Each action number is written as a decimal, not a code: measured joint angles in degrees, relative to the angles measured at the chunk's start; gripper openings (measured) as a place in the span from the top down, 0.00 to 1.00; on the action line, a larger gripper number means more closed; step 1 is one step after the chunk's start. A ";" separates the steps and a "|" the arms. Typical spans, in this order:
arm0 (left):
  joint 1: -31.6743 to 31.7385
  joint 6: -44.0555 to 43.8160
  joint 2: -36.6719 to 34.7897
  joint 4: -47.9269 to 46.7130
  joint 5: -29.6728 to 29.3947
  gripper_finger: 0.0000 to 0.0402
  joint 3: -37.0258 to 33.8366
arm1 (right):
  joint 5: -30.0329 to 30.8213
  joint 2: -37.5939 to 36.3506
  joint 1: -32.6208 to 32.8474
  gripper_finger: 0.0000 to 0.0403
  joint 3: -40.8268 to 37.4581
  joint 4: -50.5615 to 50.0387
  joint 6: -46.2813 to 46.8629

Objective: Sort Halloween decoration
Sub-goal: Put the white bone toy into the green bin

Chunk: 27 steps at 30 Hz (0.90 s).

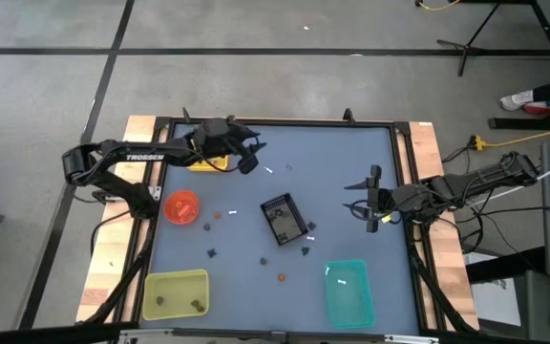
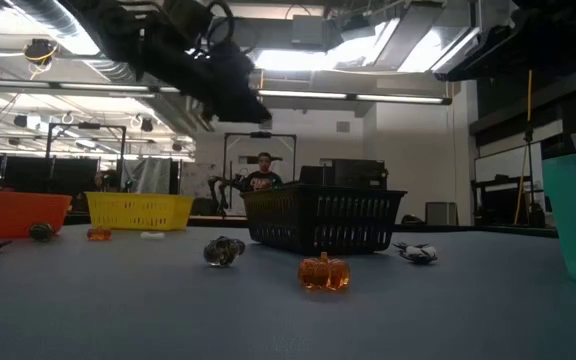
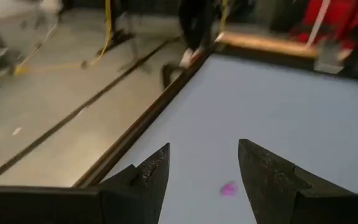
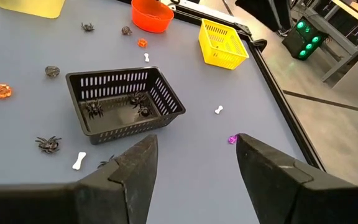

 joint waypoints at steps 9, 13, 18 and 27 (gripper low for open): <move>-1.47 0.14 11.45 9.33 2.80 0.57 2.17 | 1.21 0.00 0.00 0.47 0.00 0.11 -0.02; -0.83 0.15 17.48 8.52 5.43 0.57 4.46 | 3.57 0.00 0.00 0.47 0.00 0.13 -0.04; 0.52 0.16 21.88 3.94 7.12 0.57 5.81 | 3.89 -0.02 0.00 0.47 0.00 0.16 -0.04; 2.50 5.85 22.80 -3.86 7.24 0.57 5.86 | 3.89 0.00 0.00 0.47 0.00 0.18 -0.03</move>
